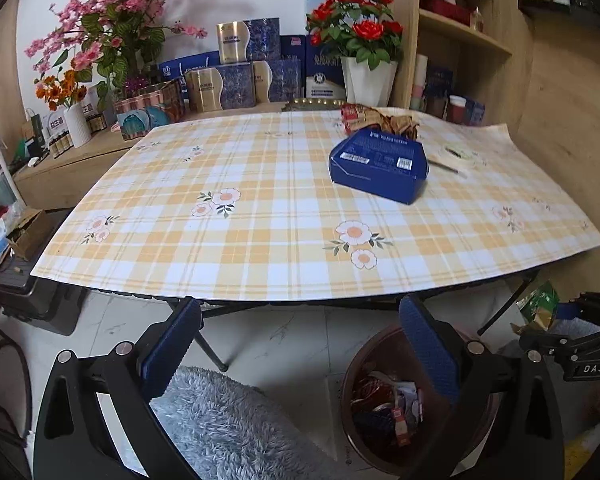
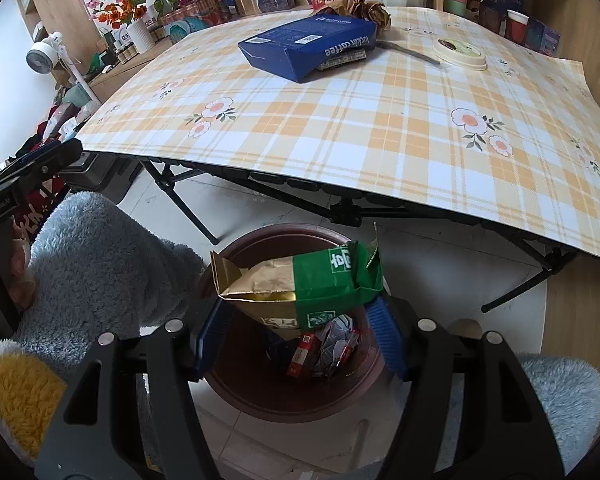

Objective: Collect trash
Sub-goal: 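Carry fork and wrapper over the bin and open both tools, then grasp the brown paper bag with the left tool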

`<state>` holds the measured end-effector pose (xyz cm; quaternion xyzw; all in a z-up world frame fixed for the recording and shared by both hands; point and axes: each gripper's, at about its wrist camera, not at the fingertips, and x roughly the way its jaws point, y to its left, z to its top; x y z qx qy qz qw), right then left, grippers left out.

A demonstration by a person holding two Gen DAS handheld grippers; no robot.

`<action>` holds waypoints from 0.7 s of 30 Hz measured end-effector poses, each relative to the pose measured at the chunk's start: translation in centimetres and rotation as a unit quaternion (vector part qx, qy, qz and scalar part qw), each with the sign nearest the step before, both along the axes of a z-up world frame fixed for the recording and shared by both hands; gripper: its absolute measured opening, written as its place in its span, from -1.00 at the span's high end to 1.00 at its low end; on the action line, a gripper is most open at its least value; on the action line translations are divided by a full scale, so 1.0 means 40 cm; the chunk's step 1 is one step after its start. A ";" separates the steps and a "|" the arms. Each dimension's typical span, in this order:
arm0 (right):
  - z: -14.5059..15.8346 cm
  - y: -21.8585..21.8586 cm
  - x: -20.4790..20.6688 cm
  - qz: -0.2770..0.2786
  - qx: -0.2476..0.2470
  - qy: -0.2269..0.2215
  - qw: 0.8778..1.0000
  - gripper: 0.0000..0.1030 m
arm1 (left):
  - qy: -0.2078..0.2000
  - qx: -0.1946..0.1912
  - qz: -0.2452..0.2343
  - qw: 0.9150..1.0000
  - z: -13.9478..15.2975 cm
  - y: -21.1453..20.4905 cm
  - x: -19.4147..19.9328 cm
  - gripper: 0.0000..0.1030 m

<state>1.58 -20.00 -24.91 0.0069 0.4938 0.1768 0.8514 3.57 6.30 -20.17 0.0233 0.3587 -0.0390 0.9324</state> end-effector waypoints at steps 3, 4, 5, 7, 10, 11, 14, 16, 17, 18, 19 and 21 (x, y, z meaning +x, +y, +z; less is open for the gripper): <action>-0.003 -0.001 0.000 0.000 0.001 0.003 1.000 -0.29 | -0.002 0.003 -0.008 1.000 -0.002 -0.009 -0.001 -0.88; -0.005 -0.001 0.000 0.001 0.002 0.005 1.000 -0.29 | -0.001 0.003 -0.009 1.000 -0.003 -0.010 -0.001 -0.88; -0.007 -0.001 0.001 0.002 0.002 0.007 1.000 -0.29 | 0.001 0.003 -0.009 1.000 -0.005 -0.011 0.000 -0.88; -0.010 0.001 0.002 0.003 0.003 0.009 1.000 -0.31 | 0.005 0.002 -0.008 1.000 -0.007 -0.010 0.003 -0.88; -0.012 0.008 0.002 0.007 0.000 0.011 1.000 -0.47 | 0.010 0.001 -0.007 1.000 -0.010 -0.007 0.009 -0.88; -0.011 0.010 0.001 0.009 -0.001 0.009 1.000 -0.55 | 0.012 0.001 -0.006 1.000 -0.012 -0.007 0.010 -0.88; -0.006 0.014 -0.004 0.011 -0.006 0.001 1.000 -0.80 | 0.013 0.002 -0.006 1.000 -0.012 -0.007 0.011 -0.88; -0.004 0.012 -0.003 0.008 -0.008 -0.002 1.000 -0.85 | 0.015 0.002 -0.004 1.000 -0.013 -0.006 0.012 -0.88; -0.004 0.011 -0.003 0.005 -0.009 -0.001 1.000 -0.86 | 0.016 0.001 -0.003 1.000 -0.014 -0.006 0.013 -0.88; -0.004 0.007 -0.002 0.001 -0.010 -0.001 1.000 -0.88 | 0.016 0.001 -0.003 1.000 -0.014 -0.005 0.013 -0.88; -0.005 0.004 -0.001 -0.003 -0.011 -0.001 1.000 -0.88 | 0.017 0.001 -0.002 1.000 -0.014 -0.005 0.013 -0.88; -0.005 -0.003 0.002 -0.012 -0.015 -0.001 1.000 -0.88 | 0.018 0.000 -0.002 1.000 -0.015 -0.003 0.014 -0.88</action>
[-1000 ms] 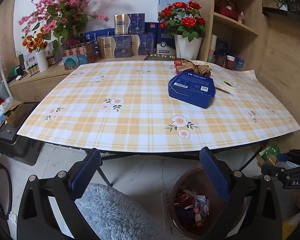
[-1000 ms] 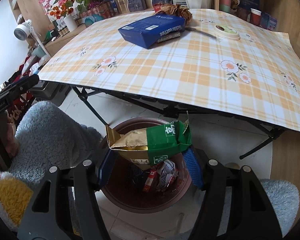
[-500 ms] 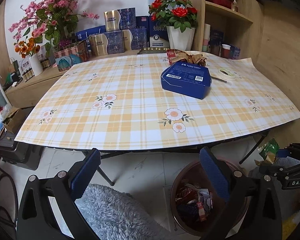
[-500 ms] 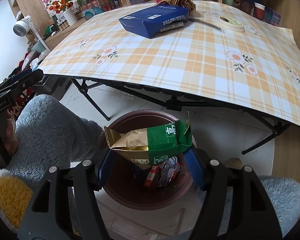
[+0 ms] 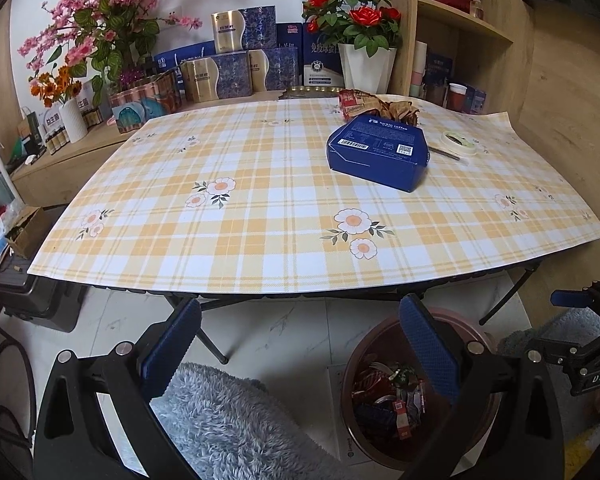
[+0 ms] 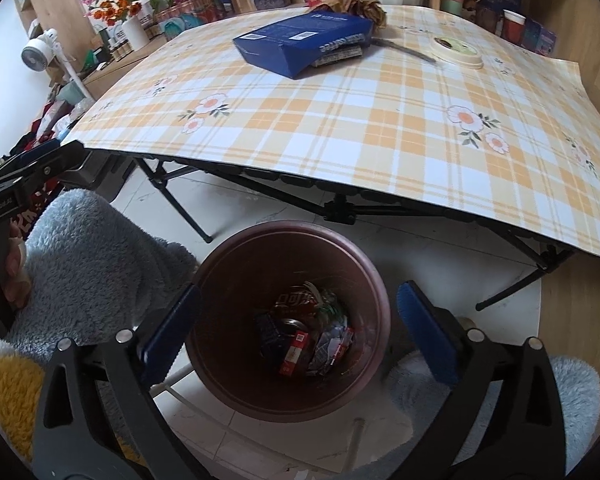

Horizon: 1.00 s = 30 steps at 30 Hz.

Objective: Collect trash
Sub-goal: 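Grasp the brown paper bag with the left tool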

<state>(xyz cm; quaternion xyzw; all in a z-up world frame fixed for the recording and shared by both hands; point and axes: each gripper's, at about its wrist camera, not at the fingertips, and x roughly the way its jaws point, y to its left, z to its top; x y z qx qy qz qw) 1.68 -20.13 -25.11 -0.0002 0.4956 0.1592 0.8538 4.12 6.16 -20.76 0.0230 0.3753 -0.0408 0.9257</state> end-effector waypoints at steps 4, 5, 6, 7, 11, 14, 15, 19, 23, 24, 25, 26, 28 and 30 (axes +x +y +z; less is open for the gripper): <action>0.006 -0.018 0.005 -0.019 -0.006 -0.010 1.000 -0.89 | 0.003 -0.002 -0.001 1.000 -0.002 0.001 0.004 -0.88; 0.009 -0.022 0.006 -0.022 -0.006 -0.013 1.000 -0.89 | 0.005 -0.003 -0.001 1.000 -0.002 0.002 0.005 -0.88; 0.013 -0.027 0.007 -0.025 -0.005 -0.016 1.000 -0.89 | 0.005 -0.004 0.000 1.000 -0.003 0.003 0.006 -0.88; 0.017 -0.033 0.010 -0.030 -0.005 -0.018 0.999 -0.89 | 0.006 -0.006 0.000 1.000 -0.004 0.004 0.007 -0.88; 0.035 -0.054 0.025 -0.051 -0.012 -0.025 0.998 -0.89 | 0.013 -0.016 0.002 1.000 -0.008 0.009 0.013 -0.88; 0.052 -0.064 0.036 -0.064 -0.045 -0.046 0.996 -0.89 | 0.019 -0.022 0.003 1.000 -0.010 0.011 0.018 -0.88; 0.061 -0.071 0.041 -0.068 -0.059 -0.054 0.994 -0.89 | 0.022 -0.027 0.004 0.999 -0.012 0.014 0.021 -0.88; 0.094 -0.112 0.061 -0.081 -0.060 -0.078 0.992 -0.89 | 0.046 -0.050 0.001 0.998 -0.020 0.026 0.047 -0.88; 0.125 -0.158 0.097 -0.087 -0.029 -0.085 0.992 -0.89 | 0.071 -0.065 0.002 0.995 -0.012 0.030 0.100 -0.88; 0.130 -0.165 0.104 -0.087 -0.027 -0.086 0.992 -0.89 | 0.073 -0.066 -0.001 0.995 0.004 0.022 0.126 -0.88; 0.134 -0.175 0.117 -0.088 -0.026 -0.091 0.992 -0.89 | 0.073 -0.074 -0.008 0.995 0.021 0.011 0.152 -0.88; 0.137 -0.184 0.127 -0.089 -0.024 -0.095 0.991 -0.89 | 0.071 -0.081 -0.012 0.994 0.036 0.002 0.174 -0.88; 0.138 -0.202 0.147 -0.090 -0.015 -0.099 0.991 -0.89 | 0.059 -0.099 -0.029 0.993 0.083 -0.036 0.241 -0.88; 0.133 -0.228 0.176 -0.091 0.002 -0.099 0.991 -0.89 | 0.050 -0.112 -0.046 0.991 0.126 -0.089 0.321 -0.88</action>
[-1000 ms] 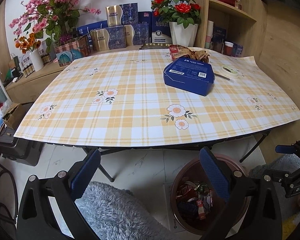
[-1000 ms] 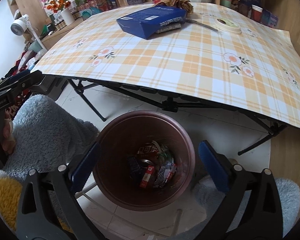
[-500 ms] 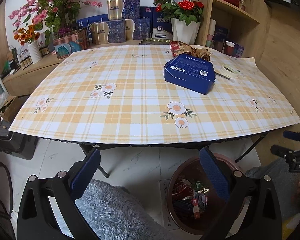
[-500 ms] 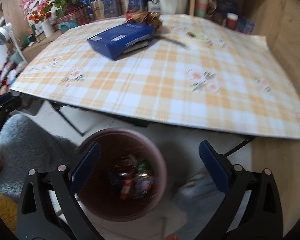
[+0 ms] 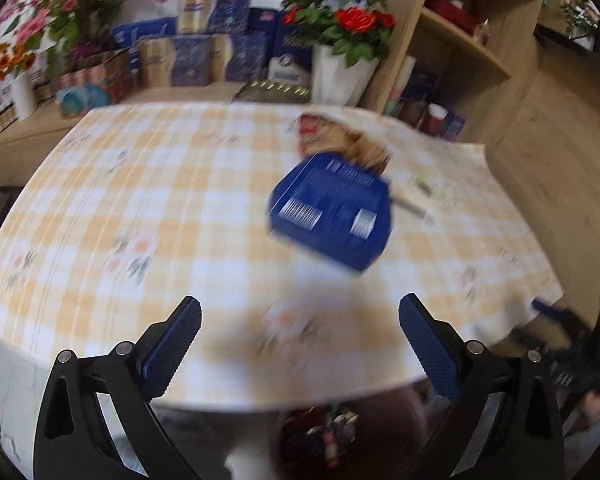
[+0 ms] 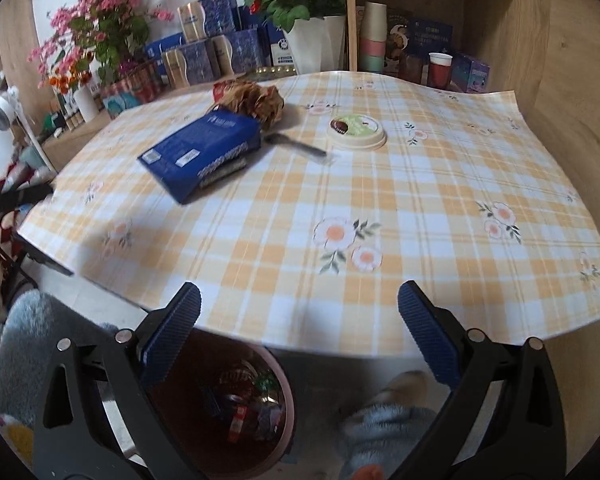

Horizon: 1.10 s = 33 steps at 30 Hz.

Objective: Collect trash
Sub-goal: 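Grasp the brown paper bag with the left tool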

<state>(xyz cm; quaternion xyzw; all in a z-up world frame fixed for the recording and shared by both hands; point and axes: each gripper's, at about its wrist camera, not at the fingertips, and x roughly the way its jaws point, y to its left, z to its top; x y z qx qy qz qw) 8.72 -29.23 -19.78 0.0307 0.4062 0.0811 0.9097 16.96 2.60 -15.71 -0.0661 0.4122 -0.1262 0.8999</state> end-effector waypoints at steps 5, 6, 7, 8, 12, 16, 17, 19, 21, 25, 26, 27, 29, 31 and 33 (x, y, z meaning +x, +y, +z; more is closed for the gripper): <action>-0.014 -0.048 0.054 -0.004 0.030 0.008 1.000 -0.89 | 0.017 -0.021 -0.031 0.999 0.042 -0.155 0.217 -0.87; -0.016 -0.057 0.063 -0.013 0.023 0.004 1.000 -0.89 | 0.024 -0.012 -0.040 0.999 0.040 -0.206 0.280 -0.87; -0.017 -0.063 0.068 -0.017 0.021 0.002 1.000 -0.89 | 0.026 -0.003 -0.045 0.999 0.038 -0.236 0.315 -0.83; -0.021 -0.076 0.075 -0.027 0.022 -0.001 0.999 -0.89 | 0.028 0.016 -0.050 0.998 0.031 -0.283 0.367 -0.82; -0.034 -0.125 0.088 -0.055 0.052 -0.004 0.997 -0.89 | 0.026 0.068 -0.055 0.996 -0.009 -0.392 0.503 -0.73; -0.037 -0.156 0.083 -0.066 0.048 -0.016 0.997 -0.89 | 0.037 0.133 -0.045 0.989 -0.071 -0.455 0.609 -0.59; -0.039 -0.162 0.084 -0.067 0.049 -0.017 0.996 -0.89 | 0.041 0.145 -0.042 0.988 -0.085 -0.461 0.628 -0.57; -0.045 -0.176 0.085 -0.071 0.053 -0.017 0.996 -0.89 | 0.046 0.161 -0.037 0.985 -0.107 -0.468 0.654 -0.56; -0.052 -0.187 0.089 -0.074 0.059 -0.013 0.995 -0.89 | 0.040 0.194 -0.033 0.980 -0.124 -0.484 0.673 -0.56; -0.060 -0.195 0.099 -0.068 0.065 -0.009 0.995 -0.89 | 0.031 0.256 -0.048 0.965 -0.145 -0.500 0.692 -0.23; -0.059 -0.195 0.102 -0.067 0.063 -0.009 0.996 -0.89 | 0.026 0.259 -0.052 0.964 -0.144 -0.496 0.691 -0.09; -0.058 -0.194 0.105 -0.066 0.062 -0.008 0.996 -0.89 | 0.016 0.257 -0.058 0.965 -0.137 -0.488 0.688 -0.03; -0.055 -0.192 0.114 -0.062 0.058 -0.008 0.996 -0.89 | 0.010 0.245 -0.070 0.967 -0.124 -0.473 0.681 0.17; -0.050 -0.193 0.131 -0.058 0.056 -0.007 0.997 -0.89 | -0.010 0.233 -0.089 0.968 -0.094 -0.452 0.664 0.86; -0.038 -0.192 0.159 -0.054 0.049 -0.006 0.997 -0.89 | -0.014 0.220 -0.099 0.970 -0.063 -0.425 0.653 0.99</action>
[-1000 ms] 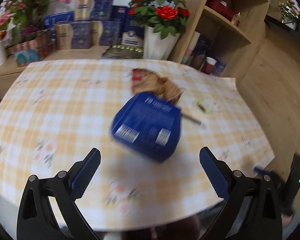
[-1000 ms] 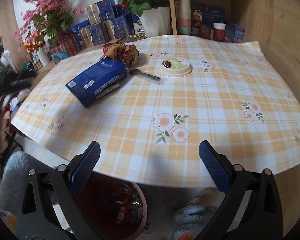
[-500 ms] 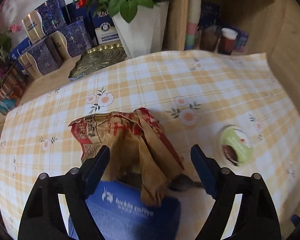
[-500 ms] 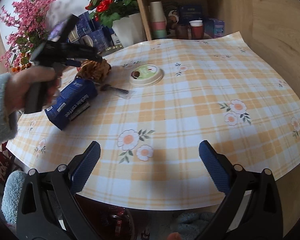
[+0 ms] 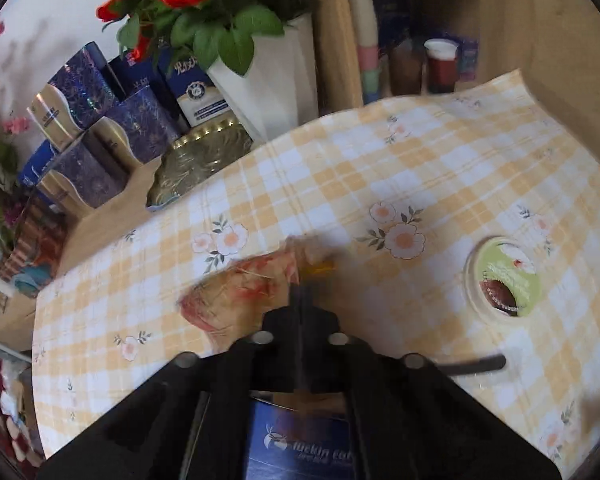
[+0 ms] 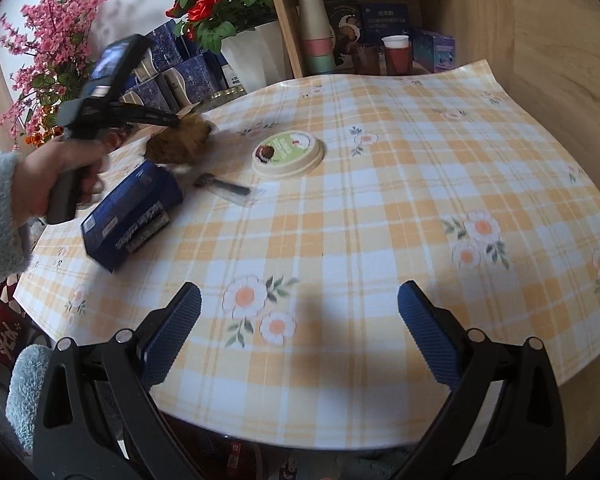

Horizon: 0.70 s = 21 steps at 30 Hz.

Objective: Collect trash
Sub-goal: 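Grasp the brown paper bag with the left tool, then grasp the YEAH YOGURT cup lid with the right tool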

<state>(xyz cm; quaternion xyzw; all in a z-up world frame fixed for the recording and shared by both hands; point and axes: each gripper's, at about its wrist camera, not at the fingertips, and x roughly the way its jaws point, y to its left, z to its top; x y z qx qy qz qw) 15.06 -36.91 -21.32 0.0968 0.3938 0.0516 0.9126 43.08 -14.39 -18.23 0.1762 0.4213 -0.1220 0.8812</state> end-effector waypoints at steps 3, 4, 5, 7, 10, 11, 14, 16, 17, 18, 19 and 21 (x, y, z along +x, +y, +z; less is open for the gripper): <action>0.021 0.006 0.046 0.011 -0.008 -0.003 1.000 -0.89 | -0.019 -0.024 -0.001 1.000 0.048 0.054 -0.015 0.99; 0.031 0.008 0.070 0.015 -0.008 -0.005 1.000 -0.89 | -0.022 -0.036 0.003 0.999 0.065 0.076 -0.019 0.99; 0.041 0.011 0.094 0.019 -0.005 -0.007 1.000 -0.89 | -0.025 -0.049 0.006 0.998 0.082 0.098 -0.025 0.99; 0.056 0.018 0.135 0.024 -0.007 -0.013 1.000 -0.89 | -0.030 -0.082 0.015 0.996 0.120 0.147 -0.042 0.99; 0.065 0.031 0.213 0.026 -0.025 -0.017 0.999 -0.89 | -0.038 -0.127 0.025 0.991 0.166 0.213 -0.086 0.99; 0.062 0.035 0.238 0.027 -0.031 -0.013 0.999 -0.89 | -0.040 -0.146 0.029 0.988 0.182 0.241 -0.105 0.99; 0.027 0.056 0.339 0.039 -0.046 0.018 0.998 -0.89 | -0.039 -0.182 0.042 0.982 0.202 0.303 -0.149 0.99; -0.003 0.072 0.403 0.044 -0.052 0.043 0.997 -0.89 | -0.037 -0.199 0.050 0.978 0.208 0.337 -0.172 1.00; -0.014 0.079 0.431 0.040 -0.057 0.052 0.996 -0.89 | -0.037 -0.206 0.053 0.976 0.212 0.355 -0.186 0.99; -0.030 0.086 0.466 0.034 -0.062 0.065 0.995 -0.89 | -0.037 -0.210 0.055 0.976 0.214 0.369 -0.198 0.99; -0.040 0.088 0.483 0.026 -0.067 0.072 0.995 -0.89 | -0.038 -0.214 0.058 0.975 0.217 0.386 -0.215 1.00; -0.058 0.093 0.519 0.012 -0.067 0.087 0.994 -0.89 | -0.036 -0.224 0.061 0.972 0.219 0.414 -0.241 0.99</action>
